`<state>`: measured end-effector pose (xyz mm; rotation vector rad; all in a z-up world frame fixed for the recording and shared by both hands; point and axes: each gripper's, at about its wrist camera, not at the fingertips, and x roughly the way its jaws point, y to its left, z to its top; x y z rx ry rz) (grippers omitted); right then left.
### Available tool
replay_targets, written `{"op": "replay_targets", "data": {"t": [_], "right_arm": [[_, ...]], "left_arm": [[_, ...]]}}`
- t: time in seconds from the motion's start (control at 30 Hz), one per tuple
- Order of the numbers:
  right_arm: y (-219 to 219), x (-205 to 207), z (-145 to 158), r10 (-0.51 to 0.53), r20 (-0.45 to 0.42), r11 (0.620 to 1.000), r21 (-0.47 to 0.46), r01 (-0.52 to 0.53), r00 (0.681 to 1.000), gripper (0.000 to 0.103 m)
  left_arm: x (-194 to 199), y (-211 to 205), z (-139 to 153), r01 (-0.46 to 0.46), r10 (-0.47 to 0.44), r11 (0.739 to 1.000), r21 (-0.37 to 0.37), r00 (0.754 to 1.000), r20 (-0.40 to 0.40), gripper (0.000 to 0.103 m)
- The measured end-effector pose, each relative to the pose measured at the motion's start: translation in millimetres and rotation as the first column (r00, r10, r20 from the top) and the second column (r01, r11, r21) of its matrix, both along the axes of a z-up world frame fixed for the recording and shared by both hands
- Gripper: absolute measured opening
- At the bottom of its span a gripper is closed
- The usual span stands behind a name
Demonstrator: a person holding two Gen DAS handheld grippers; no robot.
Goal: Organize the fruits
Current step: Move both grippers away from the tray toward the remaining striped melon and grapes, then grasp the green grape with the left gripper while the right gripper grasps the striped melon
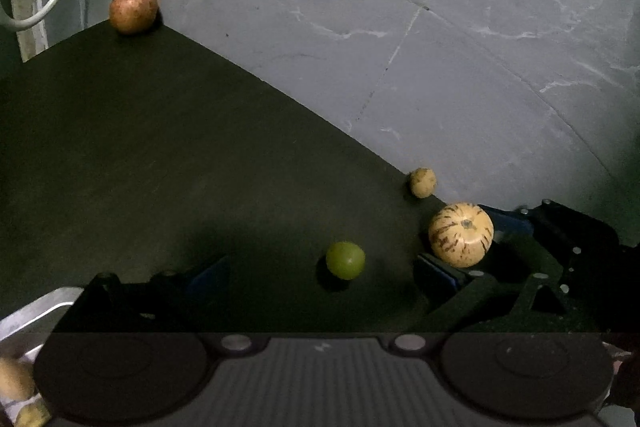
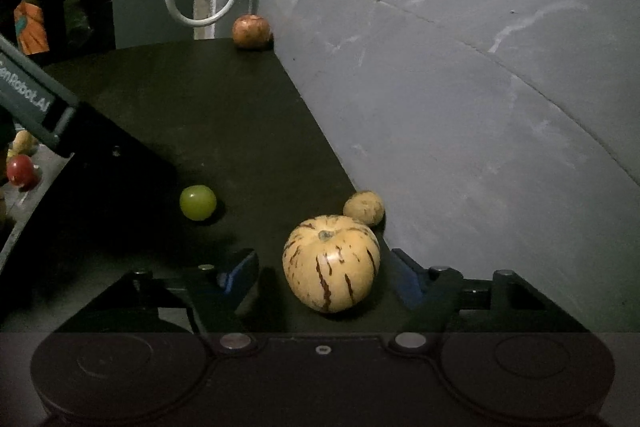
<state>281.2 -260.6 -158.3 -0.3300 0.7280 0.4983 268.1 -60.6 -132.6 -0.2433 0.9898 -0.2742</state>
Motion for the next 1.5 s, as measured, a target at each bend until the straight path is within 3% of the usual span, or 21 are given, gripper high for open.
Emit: {"op": "replay_targets", "data": {"t": [0.17,0.4,0.67,0.8,0.9,1.03,1.07,1.13,1.5], "right_arm": [[-1,6,-4,-0.001,-0.004,1.0,0.002,0.001,1.0,0.055],[-8,6,-5,-0.007,-0.01,0.999,0.032,0.008,1.0,0.054],[-15,0,-4,-0.029,-0.02,0.998,0.051,0.03,0.999,0.054],[-16,-2,-4,-0.034,-0.022,0.998,0.056,0.035,0.999,0.054],[-16,-2,-4,-0.035,-0.023,0.998,0.057,0.036,0.999,0.054],[-16,-2,-4,-0.033,-0.02,0.998,0.056,0.034,0.999,0.054],[-16,-2,-4,-0.032,-0.02,0.998,0.056,0.033,0.999,0.054],[-16,-2,-4,-0.032,-0.02,0.998,0.057,0.033,0.999,0.054],[-18,-5,0,-0.032,-0.015,0.996,0.079,0.033,0.999,0.054]], "left_arm": [[6,-5,-4,0.007,-0.007,1.0,-0.015,1.0,-0.004,0.099],[10,-20,-10,0.066,-0.066,0.998,-0.007,0.998,0.005,0.092],[15,-36,-18,0.119,-0.12,0.991,0.054,0.993,0.019,0.06],[11,-44,-18,0.166,-0.172,0.979,0.122,0.984,0.044,0.057],[6,-55,-19,0.214,-0.233,0.952,0.219,0.97,0.067,0.052],[2,-61,-21,0.228,-0.26,0.931,0.284,0.962,0.08,0.04],[3,-60,-21,0.227,-0.259,0.931,0.288,0.962,0.082,0.032],[4,-58,-20,0.229,-0.261,0.932,0.283,0.962,0.082,0.026],[-8,-49,-9,0.191,-0.22,0.947,0.258,0.971,0.091,0.024]]}}
